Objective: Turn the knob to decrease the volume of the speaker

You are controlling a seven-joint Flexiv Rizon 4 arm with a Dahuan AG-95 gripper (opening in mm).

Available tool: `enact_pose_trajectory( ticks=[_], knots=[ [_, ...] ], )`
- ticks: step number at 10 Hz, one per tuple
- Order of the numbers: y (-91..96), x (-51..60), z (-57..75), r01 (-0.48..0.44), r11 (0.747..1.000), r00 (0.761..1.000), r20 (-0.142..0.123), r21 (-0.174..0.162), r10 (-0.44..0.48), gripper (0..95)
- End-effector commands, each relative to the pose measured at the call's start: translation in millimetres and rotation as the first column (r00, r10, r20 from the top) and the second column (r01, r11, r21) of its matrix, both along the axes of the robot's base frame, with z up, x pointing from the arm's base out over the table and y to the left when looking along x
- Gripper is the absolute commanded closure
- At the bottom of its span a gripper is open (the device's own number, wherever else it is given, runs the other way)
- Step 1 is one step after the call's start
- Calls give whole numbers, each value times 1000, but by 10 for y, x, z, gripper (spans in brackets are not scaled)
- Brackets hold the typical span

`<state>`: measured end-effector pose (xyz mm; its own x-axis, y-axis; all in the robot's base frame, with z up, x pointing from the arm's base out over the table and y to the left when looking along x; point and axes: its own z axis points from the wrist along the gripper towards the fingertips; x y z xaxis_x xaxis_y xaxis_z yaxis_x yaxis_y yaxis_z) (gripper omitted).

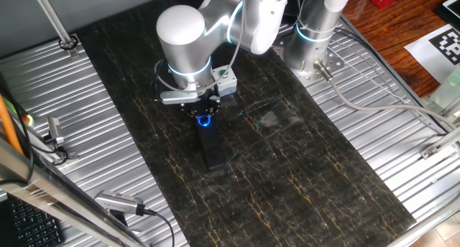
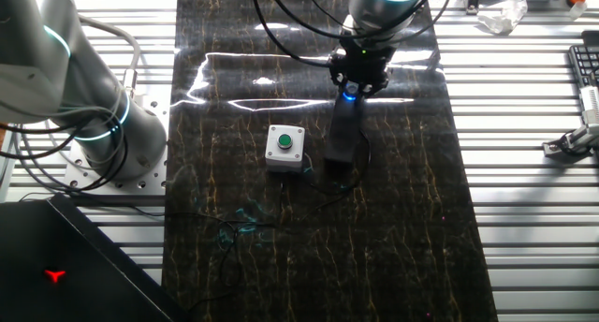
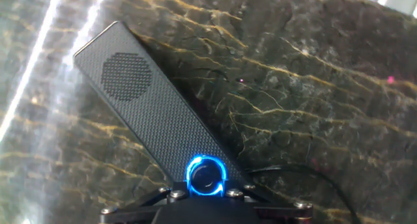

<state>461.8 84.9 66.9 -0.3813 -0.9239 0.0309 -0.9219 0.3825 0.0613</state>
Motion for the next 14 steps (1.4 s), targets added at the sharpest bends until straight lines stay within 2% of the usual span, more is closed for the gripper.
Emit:
enact_pose_trajectory(
  ticks=[1,4,5,14],
  knots=[
    [0,-5,2,-2,1000,1000,-3,-1,2,950],
    [-1,-4,9,-51,999,999,-1,1,51,950],
    [-1,-4,10,-68,998,998,0,4,68,760],
    [0,-4,8,-149,989,989,5,7,149,760]
  ],
)
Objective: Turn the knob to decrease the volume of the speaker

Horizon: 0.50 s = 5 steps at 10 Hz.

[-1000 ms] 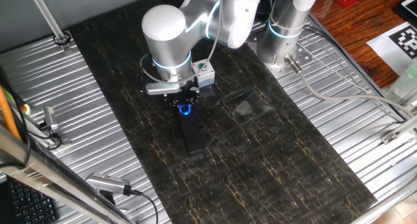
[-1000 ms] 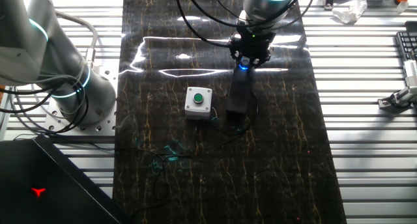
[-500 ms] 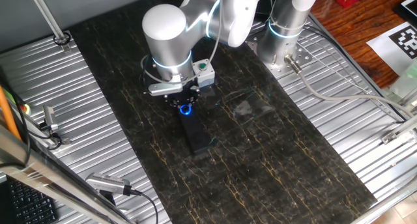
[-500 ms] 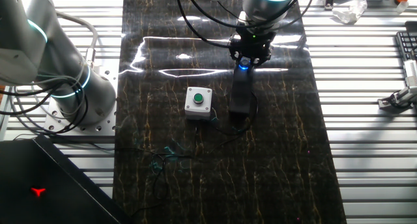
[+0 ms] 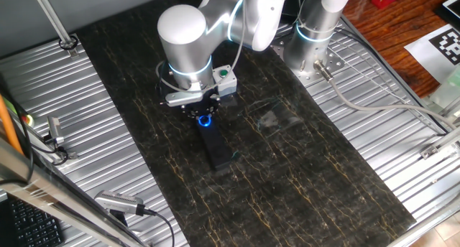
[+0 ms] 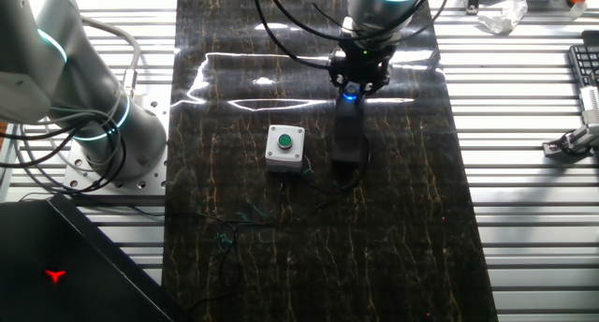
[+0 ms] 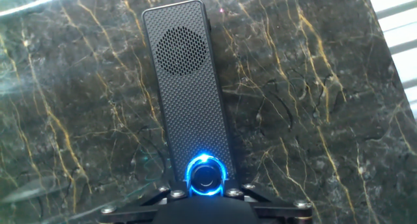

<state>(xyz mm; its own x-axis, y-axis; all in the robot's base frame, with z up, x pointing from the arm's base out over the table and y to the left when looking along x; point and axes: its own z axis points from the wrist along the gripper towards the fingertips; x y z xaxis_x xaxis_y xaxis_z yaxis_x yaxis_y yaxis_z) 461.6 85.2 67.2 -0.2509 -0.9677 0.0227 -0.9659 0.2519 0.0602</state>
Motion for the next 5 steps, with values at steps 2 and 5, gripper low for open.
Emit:
enact_pose_trajectory(
  ticks=[2,5],
  knots=[
    [-3,-2,3,-50,999,999,1,3,50,760],
    [-3,-2,2,-112,994,994,1,3,112,760]
  ],
)
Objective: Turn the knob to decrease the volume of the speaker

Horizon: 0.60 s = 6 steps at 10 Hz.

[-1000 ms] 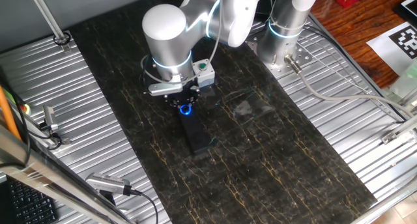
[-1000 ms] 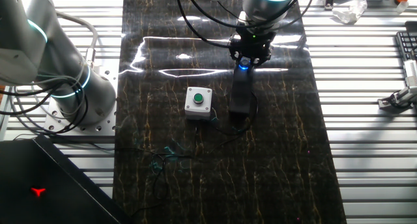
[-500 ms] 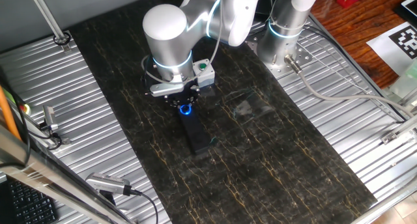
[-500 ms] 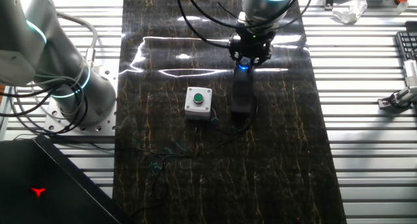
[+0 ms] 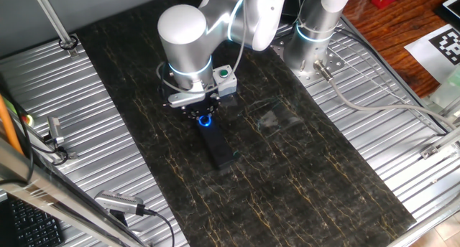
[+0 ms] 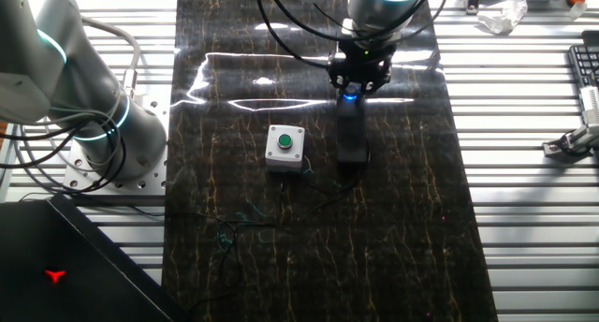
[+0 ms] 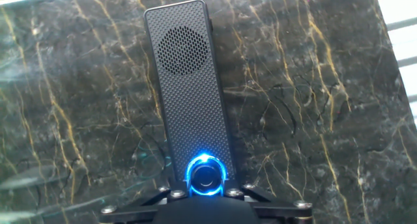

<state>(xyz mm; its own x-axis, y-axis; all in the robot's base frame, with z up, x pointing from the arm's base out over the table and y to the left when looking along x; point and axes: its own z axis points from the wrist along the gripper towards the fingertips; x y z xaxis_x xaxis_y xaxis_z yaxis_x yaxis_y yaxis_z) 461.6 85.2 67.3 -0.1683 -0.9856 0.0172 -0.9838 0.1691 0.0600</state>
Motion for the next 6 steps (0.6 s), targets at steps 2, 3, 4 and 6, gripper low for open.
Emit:
enact_pose_trajectory(
  ticks=[2,3,4,6],
  knots=[
    [-3,-3,1,-82,997,997,-2,-3,82,760],
    [-3,-3,1,-117,993,993,-3,-8,117,760],
    [-3,-3,1,-124,992,992,-3,-8,124,760],
    [-3,-3,1,-210,978,978,-4,-1,210,760]
  ],
)
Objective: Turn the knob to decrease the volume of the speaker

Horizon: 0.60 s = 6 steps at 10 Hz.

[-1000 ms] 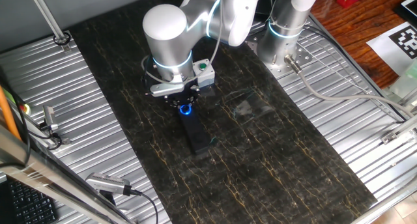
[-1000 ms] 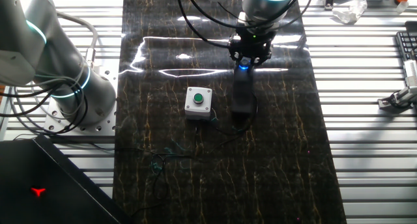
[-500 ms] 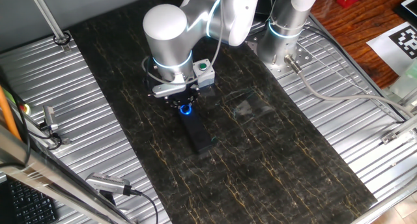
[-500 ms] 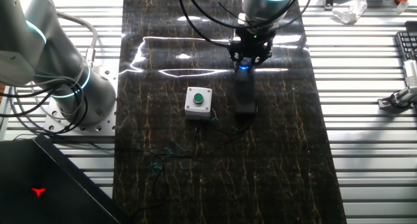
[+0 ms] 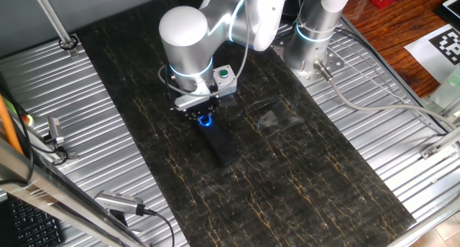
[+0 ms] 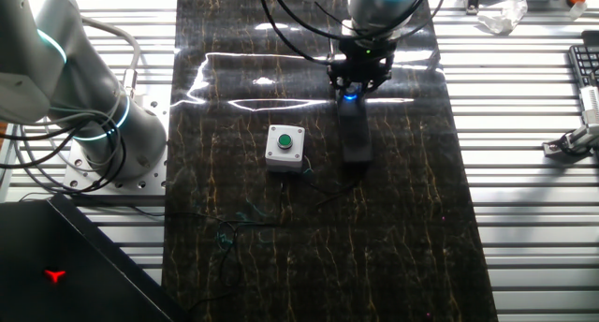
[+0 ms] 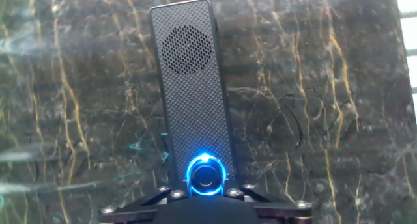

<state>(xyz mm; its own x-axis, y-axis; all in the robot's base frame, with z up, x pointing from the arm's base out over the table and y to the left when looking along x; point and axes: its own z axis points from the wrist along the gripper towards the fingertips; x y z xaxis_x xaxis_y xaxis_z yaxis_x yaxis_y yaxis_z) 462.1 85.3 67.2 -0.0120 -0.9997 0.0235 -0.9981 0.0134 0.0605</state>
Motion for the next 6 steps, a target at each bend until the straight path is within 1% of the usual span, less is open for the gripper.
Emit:
enact_pose_trajectory(
  ticks=[1,3,4,6],
  knots=[
    [-3,-8,1,-96,995,995,-3,7,96,760],
    [-3,-8,1,-179,984,984,0,12,179,760],
    [-3,-8,1,-196,981,981,1,11,196,760],
    [-3,-8,1,-191,982,982,1,9,191,760]
  ],
)
